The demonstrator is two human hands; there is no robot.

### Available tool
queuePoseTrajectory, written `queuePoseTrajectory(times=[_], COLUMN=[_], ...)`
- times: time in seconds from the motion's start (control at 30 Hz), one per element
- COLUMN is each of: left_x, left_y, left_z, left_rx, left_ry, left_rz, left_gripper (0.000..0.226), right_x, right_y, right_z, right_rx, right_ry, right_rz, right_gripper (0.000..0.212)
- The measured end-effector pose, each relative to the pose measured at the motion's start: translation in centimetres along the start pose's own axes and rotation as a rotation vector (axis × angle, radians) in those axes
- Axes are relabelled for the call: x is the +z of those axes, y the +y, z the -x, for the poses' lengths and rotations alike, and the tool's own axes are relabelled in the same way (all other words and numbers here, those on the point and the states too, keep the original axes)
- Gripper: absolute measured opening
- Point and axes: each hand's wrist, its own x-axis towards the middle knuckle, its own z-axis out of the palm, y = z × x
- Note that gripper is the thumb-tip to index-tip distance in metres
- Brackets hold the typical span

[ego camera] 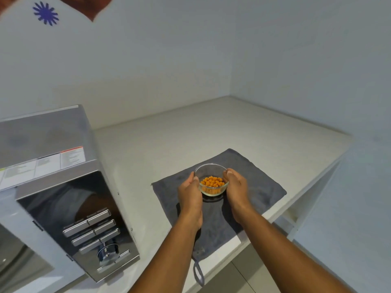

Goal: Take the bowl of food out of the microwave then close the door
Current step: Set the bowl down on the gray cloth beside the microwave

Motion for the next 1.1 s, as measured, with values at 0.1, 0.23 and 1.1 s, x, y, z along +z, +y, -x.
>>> queuePoseTrajectory(times=[0.1,0.23,1.1], left_x=[-0.2,-0.3,-5.0], left_y=[-0.3,-0.6,1.1], left_z=[-0.6,-0.5,8.0], left_rx=[0.004,0.018,0.075], left_ry=[-0.013,-0.013,-0.050], left_rz=[-0.025,-0.018,-0.093], left_gripper=[0.044,0.044,0.040], right_x=[0.2,0.4,0.0], right_y=[0.3,0.4,-3.2], right_z=[-0.2,-0.2,7.7], right_rx=[0.037,0.047,0.114], right_ry=[0.003,-0.009,0.202], right_rz=[-0.035,-0.053,-0.075], right_gripper=[0.035,0.032,0.056])
